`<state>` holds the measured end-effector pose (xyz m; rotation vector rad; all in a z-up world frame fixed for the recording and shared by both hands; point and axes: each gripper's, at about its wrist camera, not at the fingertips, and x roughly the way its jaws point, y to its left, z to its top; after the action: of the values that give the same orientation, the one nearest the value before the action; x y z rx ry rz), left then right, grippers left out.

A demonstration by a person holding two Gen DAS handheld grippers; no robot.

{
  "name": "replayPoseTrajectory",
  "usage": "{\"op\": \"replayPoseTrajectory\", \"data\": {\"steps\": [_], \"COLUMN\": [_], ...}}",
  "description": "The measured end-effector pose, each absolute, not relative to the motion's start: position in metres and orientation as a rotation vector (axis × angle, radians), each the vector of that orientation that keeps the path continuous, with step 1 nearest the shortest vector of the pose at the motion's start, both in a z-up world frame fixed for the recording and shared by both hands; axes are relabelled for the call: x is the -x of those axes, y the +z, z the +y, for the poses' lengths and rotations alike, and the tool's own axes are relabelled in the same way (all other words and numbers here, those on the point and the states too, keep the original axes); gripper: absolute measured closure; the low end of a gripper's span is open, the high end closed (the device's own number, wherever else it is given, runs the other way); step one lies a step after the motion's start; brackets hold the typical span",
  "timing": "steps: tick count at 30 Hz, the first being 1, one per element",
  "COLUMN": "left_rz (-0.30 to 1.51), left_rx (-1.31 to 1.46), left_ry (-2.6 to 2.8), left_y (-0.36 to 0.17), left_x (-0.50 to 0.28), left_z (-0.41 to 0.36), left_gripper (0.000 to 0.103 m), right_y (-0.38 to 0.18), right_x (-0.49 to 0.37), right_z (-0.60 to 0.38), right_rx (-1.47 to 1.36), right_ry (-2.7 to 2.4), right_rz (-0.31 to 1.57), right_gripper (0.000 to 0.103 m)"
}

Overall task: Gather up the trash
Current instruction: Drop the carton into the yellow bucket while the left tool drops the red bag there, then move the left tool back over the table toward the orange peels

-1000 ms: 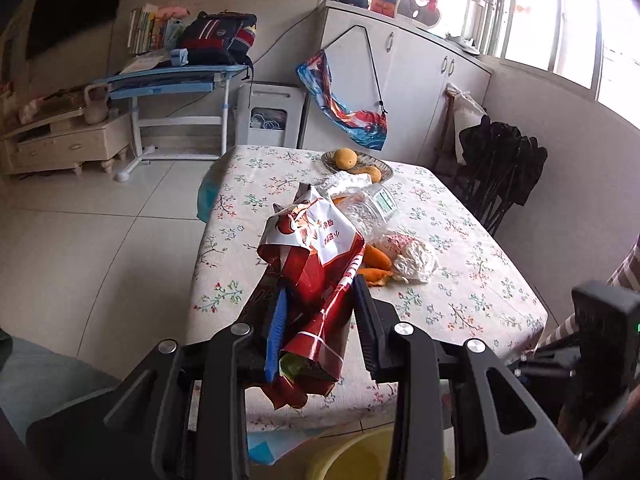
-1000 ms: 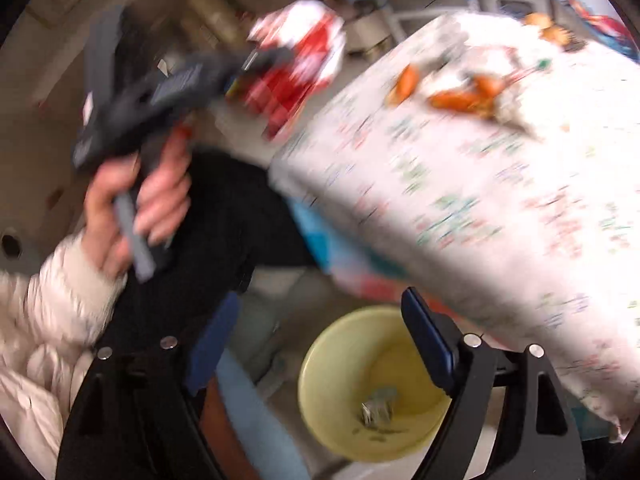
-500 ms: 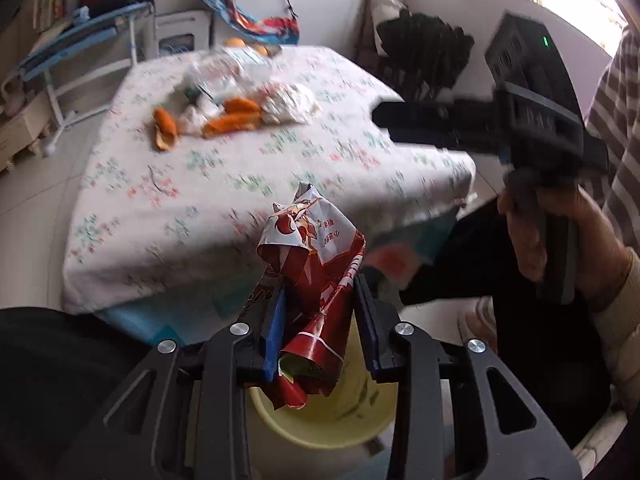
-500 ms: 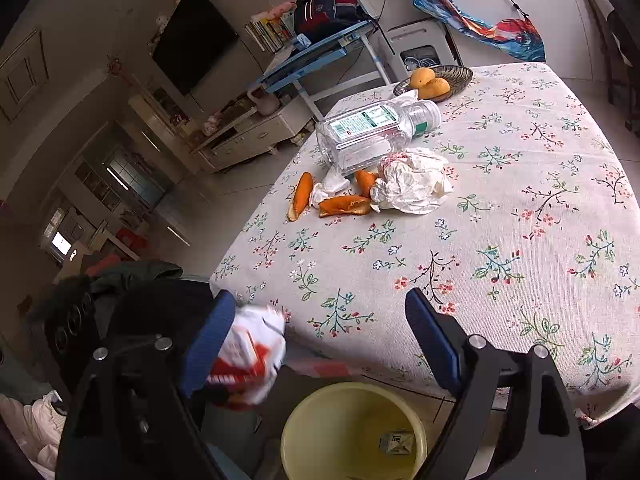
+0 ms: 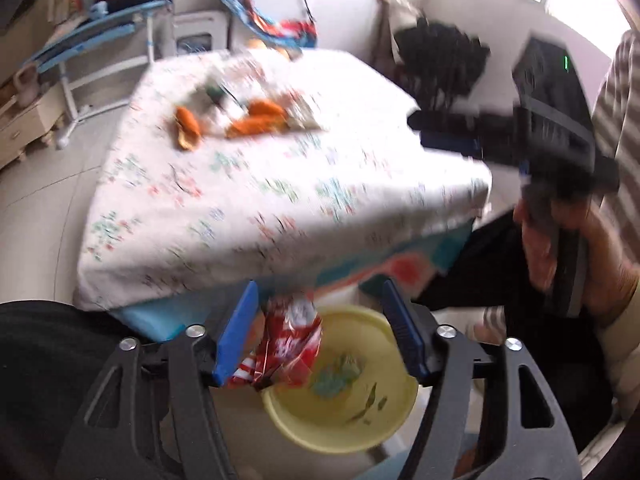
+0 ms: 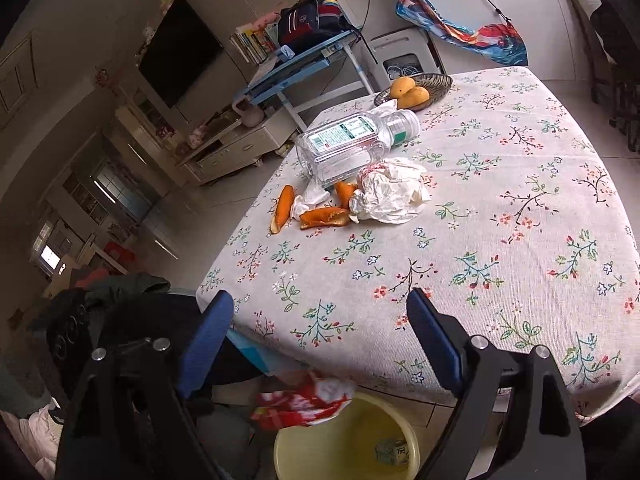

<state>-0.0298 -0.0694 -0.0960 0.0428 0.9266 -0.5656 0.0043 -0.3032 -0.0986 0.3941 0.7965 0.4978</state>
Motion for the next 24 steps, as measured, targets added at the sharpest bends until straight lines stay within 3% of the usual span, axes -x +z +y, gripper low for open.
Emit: {"op": "replayPoseTrajectory", "data": {"steps": [6,11,15,24], "left_rz": [0.910,0.725,0.619,0.607], "left_rx": [0.004,0.028,0.074,0.095], "left_ry": [-0.578,-0.416,-0.253,-0.197], "left_y": [-0.090,-0.063,-0.050,-0.052], "left_x": [0.024,0.025,0.022,0.019], "left_z": [-0.064,-0.043,-0.020,-0.009], "left_gripper": [0.039,0.038,0.028,0.027], "right_y": [-0.100,-0.094,-0.086,-0.081], "right_x": [-0.005,-0.002,0.003,0.004], "right_z": [-0.304,-0.306,-0.305,-0.302], "right_rx": [-0.402,-0.392,-0.365,-0.333], "right_ry": [0.481,0.471,0.460,0.442], "right_rz": [0.800,0.764,0.713,0.668], "right_gripper": [0.018,0.018,0.018,0.018]}}
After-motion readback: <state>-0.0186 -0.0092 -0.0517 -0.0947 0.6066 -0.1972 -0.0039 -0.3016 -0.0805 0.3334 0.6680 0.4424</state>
